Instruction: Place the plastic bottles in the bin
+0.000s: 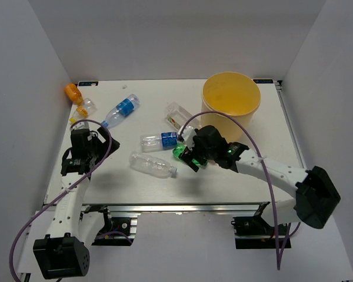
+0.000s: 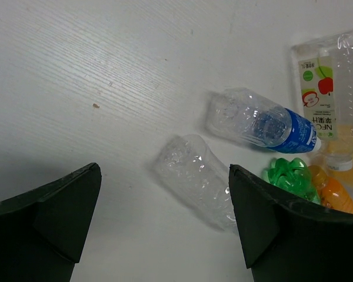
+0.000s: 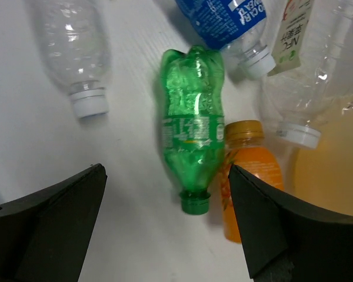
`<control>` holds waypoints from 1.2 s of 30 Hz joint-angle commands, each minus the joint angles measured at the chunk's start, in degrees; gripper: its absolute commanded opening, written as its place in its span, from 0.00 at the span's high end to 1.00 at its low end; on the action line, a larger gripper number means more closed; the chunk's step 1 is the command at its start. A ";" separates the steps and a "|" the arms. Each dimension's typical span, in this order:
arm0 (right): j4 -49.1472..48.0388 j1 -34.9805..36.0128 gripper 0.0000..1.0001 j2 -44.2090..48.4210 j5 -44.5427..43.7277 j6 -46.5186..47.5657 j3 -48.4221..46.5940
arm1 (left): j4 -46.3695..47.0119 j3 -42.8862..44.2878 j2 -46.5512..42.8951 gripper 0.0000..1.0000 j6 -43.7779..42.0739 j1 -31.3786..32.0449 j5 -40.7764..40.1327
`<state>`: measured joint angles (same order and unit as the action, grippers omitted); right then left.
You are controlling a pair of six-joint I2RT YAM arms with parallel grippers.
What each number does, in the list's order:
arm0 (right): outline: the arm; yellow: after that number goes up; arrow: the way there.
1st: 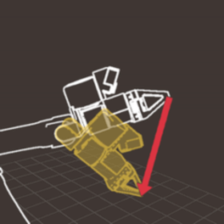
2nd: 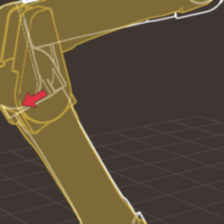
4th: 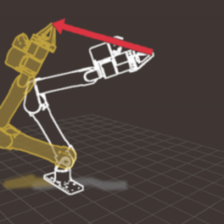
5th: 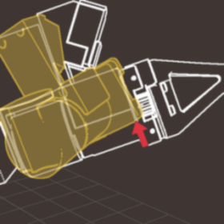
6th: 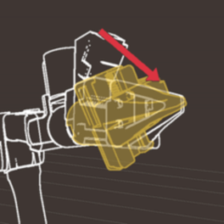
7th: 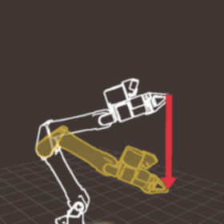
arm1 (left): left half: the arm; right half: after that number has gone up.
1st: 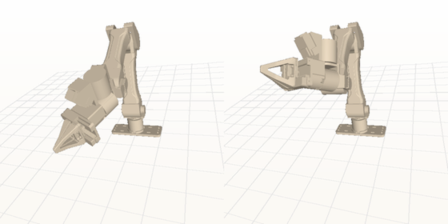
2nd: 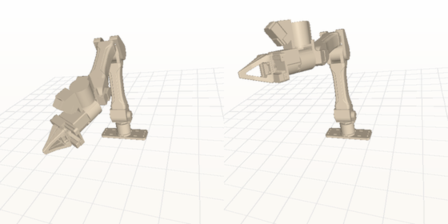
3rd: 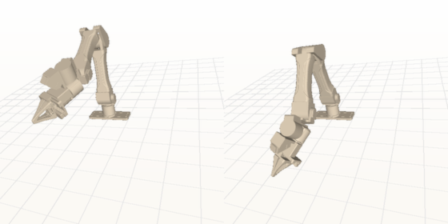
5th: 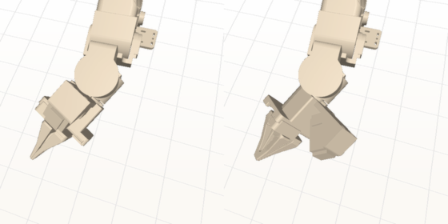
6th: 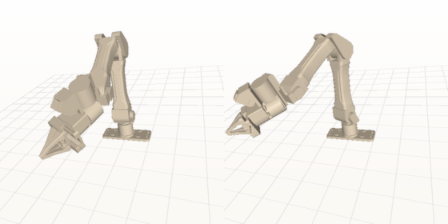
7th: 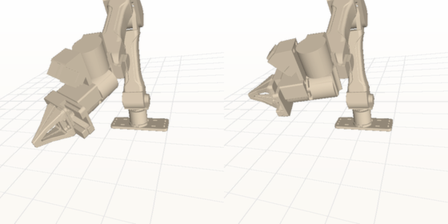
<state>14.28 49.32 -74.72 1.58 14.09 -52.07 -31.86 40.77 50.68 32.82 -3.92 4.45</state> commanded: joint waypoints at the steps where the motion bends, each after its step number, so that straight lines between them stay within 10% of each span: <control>1: -9.61 -0.28 0.11 -4.10 -6.07 9.72 -1.72 | -0.66 -1.14 -1.37 0.02 -0.56 0.23 0.92; 12: -16.65 -2.65 0.16 -19.94 1.39 4.04 -2.95 | -4.44 -1.40 -4.18 0.02 0.93 0.23 -8.14; 15: -18.75 -2.56 0.28 -17.23 3.77 1.30 -1.90 | -4.36 -1.49 -4.44 0.02 1.02 0.23 -8.14; 19: -22.02 -2.56 0.73 -11.60 3.69 -0.90 -0.05 | -4.71 -1.40 -4.18 0.02 1.55 0.23 -8.84; 22: -22.10 -2.56 0.80 -5.28 1.67 -1.17 -1.10 | -4.97 -1.40 -3.92 0.02 1.81 0.32 -9.28; 29: -22.19 -5.72 0.87 6.86 -2.71 -6.15 -13.21 | -4.36 -0.96 -3.13 0.02 3.30 0.23 -7.88; 36: -18.34 -23.88 0.84 5.11 -8.44 -16.35 -23.24 | -1.63 -0.61 -2.16 0.02 5.94 0.23 -6.47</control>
<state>-4.93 32.14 -68.07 -3.33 4.64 -72.86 -35.22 39.79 48.31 37.04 -3.90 -3.03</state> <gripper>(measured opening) 0.540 0.983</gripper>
